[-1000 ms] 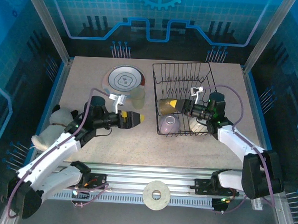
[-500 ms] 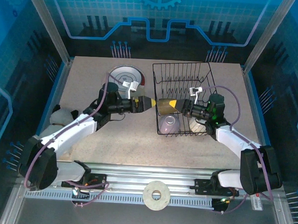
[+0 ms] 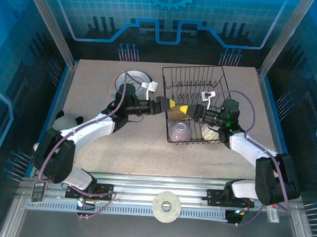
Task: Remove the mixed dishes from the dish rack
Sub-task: Place the cup at the middle-left of the table.
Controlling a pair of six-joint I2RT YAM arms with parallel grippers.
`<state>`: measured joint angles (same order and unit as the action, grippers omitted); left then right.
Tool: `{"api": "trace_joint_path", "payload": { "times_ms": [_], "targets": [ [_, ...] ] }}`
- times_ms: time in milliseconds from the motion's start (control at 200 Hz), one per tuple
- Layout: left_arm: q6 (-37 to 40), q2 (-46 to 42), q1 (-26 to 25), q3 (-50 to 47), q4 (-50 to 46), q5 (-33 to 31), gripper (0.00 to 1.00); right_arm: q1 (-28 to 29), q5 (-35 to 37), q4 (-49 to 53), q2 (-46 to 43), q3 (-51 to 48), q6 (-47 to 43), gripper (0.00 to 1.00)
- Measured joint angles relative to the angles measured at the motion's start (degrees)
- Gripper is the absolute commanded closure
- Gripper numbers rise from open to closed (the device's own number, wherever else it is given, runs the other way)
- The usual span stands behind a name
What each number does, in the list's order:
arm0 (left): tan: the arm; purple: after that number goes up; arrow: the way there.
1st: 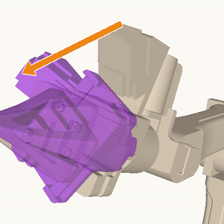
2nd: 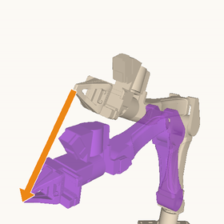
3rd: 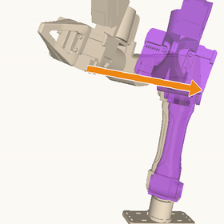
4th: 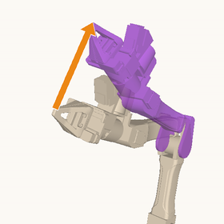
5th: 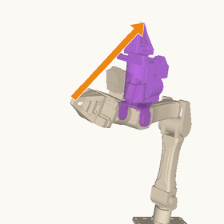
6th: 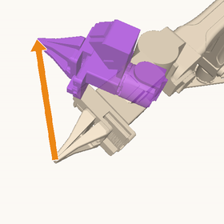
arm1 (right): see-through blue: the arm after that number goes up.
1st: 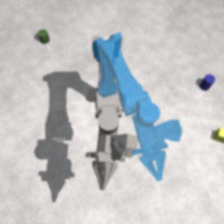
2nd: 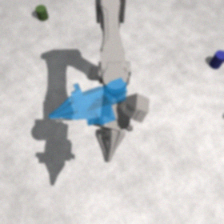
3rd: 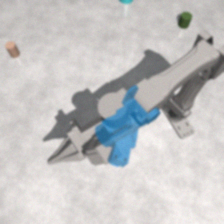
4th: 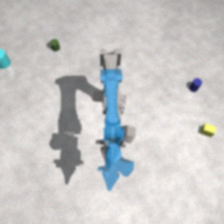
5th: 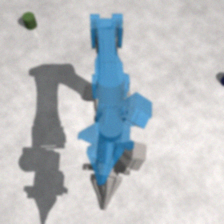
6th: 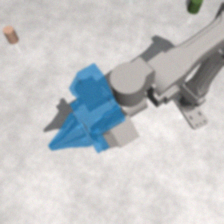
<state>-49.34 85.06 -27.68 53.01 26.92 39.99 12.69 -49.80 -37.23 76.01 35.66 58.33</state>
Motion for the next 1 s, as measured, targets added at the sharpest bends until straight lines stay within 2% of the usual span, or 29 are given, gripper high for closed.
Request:
{"api": "trace_joint_path", "payload": {
  "times_ms": [140,605,876,1001],
  "targets": [
    [-2.82,1.05,-0.31,0.00,3.41,0.63,0.15,0.00,-0.17,-0.42,0.13,0.00,0.20,0.64],
    [-11.50,1.03,-1.81,-1.53,10.95,1.01,0.45,0.00,-0.22,-4.09,0.24,0.00,1.05,0.64],
    [-13.44,0.98,-2.34,-2.45,11.10,0.48,0.74,0.00,-1.25,-6.27,0.48,0.00,2.14,0.64],
    [-13.57,0.98,-2.29,-2.75,11.34,0.39,0.92,-0.09,-1.92,-6.99,0.52,0.00,2.93,0.64]
  ]
}}
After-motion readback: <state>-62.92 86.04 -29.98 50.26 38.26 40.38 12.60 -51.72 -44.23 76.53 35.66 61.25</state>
